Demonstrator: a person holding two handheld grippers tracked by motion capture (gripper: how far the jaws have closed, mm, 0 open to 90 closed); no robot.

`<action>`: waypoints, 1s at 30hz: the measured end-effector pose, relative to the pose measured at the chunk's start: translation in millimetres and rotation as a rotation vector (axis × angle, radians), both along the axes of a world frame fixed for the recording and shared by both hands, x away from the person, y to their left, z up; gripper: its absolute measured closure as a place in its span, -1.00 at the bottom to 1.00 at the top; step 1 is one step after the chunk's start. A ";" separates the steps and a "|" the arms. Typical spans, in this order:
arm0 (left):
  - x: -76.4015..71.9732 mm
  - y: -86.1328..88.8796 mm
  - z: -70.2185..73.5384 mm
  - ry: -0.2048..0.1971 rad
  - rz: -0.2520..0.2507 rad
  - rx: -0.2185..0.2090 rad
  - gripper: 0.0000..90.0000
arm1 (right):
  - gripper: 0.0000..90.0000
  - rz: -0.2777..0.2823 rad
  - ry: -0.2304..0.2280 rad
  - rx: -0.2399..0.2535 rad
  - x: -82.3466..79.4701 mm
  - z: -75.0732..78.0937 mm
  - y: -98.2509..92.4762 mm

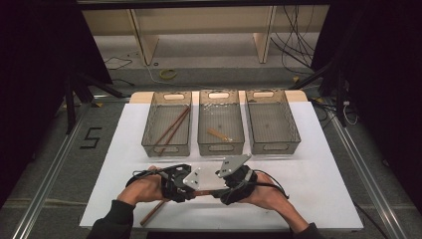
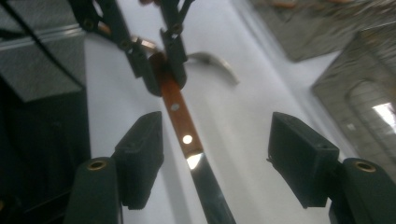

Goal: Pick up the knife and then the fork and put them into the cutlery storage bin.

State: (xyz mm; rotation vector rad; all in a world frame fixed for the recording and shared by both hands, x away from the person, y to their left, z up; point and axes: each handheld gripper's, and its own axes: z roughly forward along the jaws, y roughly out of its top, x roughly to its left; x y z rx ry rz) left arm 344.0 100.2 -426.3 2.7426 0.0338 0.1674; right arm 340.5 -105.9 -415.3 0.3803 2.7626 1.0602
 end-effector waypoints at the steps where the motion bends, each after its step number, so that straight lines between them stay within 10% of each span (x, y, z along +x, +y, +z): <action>1: -1.3 -1.0 -0.2 0.001 0.005 -0.006 0.67 | -0.17 0.007 0.007 -0.018 -1.1 -2.0 1.7; 15: -9.5 -11.7 -4.1 0.004 -0.045 0.008 0.67 | 0.12 0.099 -0.017 -0.163 -8.8 -18.3 14.2; 30: -13.9 -13.6 -1.4 -0.001 -0.068 0.003 0.67 | 0.60 0.175 -0.008 -0.206 -15.4 -27.1 18.1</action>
